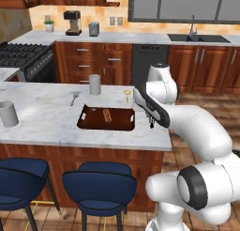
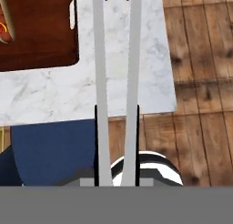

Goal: Take the tongs from the drawer on the right and place them on the dining counter next to the tray containing the hot dog.

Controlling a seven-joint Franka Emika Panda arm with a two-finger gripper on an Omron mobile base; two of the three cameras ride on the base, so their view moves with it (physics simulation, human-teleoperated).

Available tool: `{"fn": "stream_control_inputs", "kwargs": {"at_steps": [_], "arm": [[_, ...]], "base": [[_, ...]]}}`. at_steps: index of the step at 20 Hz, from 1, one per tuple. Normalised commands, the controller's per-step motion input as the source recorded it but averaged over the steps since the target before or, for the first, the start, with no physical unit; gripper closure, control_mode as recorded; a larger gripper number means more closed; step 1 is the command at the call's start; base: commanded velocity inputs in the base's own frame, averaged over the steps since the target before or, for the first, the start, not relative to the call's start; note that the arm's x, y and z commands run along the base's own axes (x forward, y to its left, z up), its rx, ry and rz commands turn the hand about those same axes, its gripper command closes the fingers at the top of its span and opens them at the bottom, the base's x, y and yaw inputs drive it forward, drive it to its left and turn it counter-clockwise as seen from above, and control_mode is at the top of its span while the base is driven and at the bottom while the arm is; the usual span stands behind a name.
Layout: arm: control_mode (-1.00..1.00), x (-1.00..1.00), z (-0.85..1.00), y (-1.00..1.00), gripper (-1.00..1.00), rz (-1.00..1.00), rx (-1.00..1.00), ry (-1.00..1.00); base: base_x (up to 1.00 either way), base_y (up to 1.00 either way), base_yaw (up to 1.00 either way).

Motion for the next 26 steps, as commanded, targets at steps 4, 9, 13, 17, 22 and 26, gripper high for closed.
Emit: {"fn": "stream_control_inputs", "kwargs": {"at_steps": [4, 9, 13, 17, 22, 26], "arm": [[-1.0, 0.75, -0.25, 0.21, 1.0, 0.0, 0.0, -0.01], [-1.0, 0.69, -0.18, 0.0, 1.0, 0.0, 0.0, 0.0], [-1.0, 0.68, -0.25, -0.08, 1.0, 0.0, 0.0, 0.0], [-1.0, 0.42, -0.3, -0.3, 1.0, 0.02, 0.0, -0.02], [-1.0, 0.03, -0.13, -0.37, 1.0, 0.09, 0.0, -0.04], [-1.0, 0.02, -0.13, 0.0, 1.0, 0.0, 0.0, 0.0]], "base": [[0.0, 0.0, 0.0], [0.0, 0.0, 0.0], [0.0, 0.0, 0.0], [0.0, 0.0, 0.0], [0.0, 0.0, 0.0], [0.0, 0.0, 0.0]]}}
